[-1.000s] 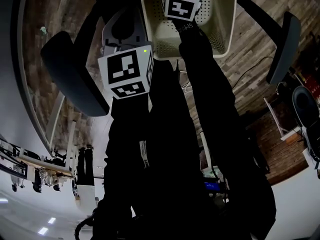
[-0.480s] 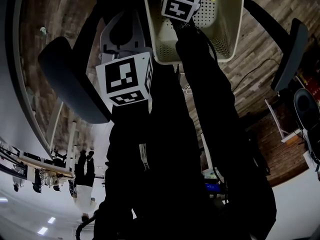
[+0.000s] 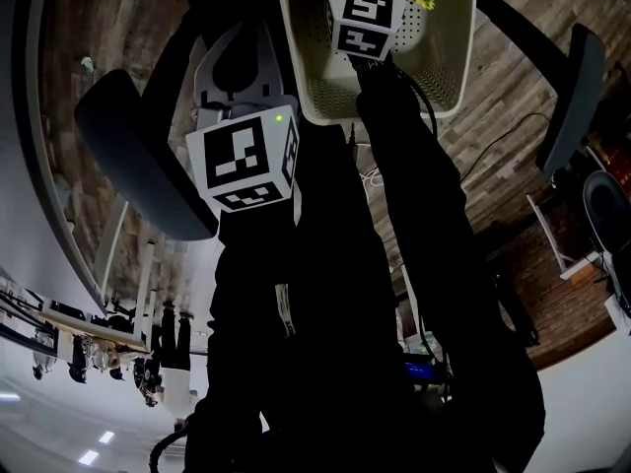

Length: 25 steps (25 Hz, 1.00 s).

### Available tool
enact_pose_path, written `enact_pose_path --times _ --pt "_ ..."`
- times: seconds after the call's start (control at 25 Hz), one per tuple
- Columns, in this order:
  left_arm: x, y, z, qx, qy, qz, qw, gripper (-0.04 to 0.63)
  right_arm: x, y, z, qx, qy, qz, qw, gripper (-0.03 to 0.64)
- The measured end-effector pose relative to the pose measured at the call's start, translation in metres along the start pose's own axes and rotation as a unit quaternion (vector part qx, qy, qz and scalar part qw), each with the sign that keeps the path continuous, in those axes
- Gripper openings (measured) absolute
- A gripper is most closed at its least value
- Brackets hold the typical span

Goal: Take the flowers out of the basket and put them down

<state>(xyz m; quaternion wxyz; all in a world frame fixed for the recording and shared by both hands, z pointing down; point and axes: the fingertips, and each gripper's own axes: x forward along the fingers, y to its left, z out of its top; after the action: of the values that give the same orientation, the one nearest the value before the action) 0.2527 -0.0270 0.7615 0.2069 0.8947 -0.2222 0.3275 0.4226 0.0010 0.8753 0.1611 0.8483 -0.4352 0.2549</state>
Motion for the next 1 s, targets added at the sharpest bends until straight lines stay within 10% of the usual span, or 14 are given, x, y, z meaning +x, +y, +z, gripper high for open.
enact_pose_path --times 0.44,1.0 --pt "-0.048 -0.026 0.044 -0.004 -0.021 -0.003 0.9998 -0.002 -0.089 -0.005 0.077 -0.001 -0.027 0.013 1.000 0.532" --pt "-0.233 -0.052 0.139 -0.022 -0.068 0.033 0.9969 -0.002 -0.290 0.026 0.238 0.003 -0.037 0.068 0.997 0.532"
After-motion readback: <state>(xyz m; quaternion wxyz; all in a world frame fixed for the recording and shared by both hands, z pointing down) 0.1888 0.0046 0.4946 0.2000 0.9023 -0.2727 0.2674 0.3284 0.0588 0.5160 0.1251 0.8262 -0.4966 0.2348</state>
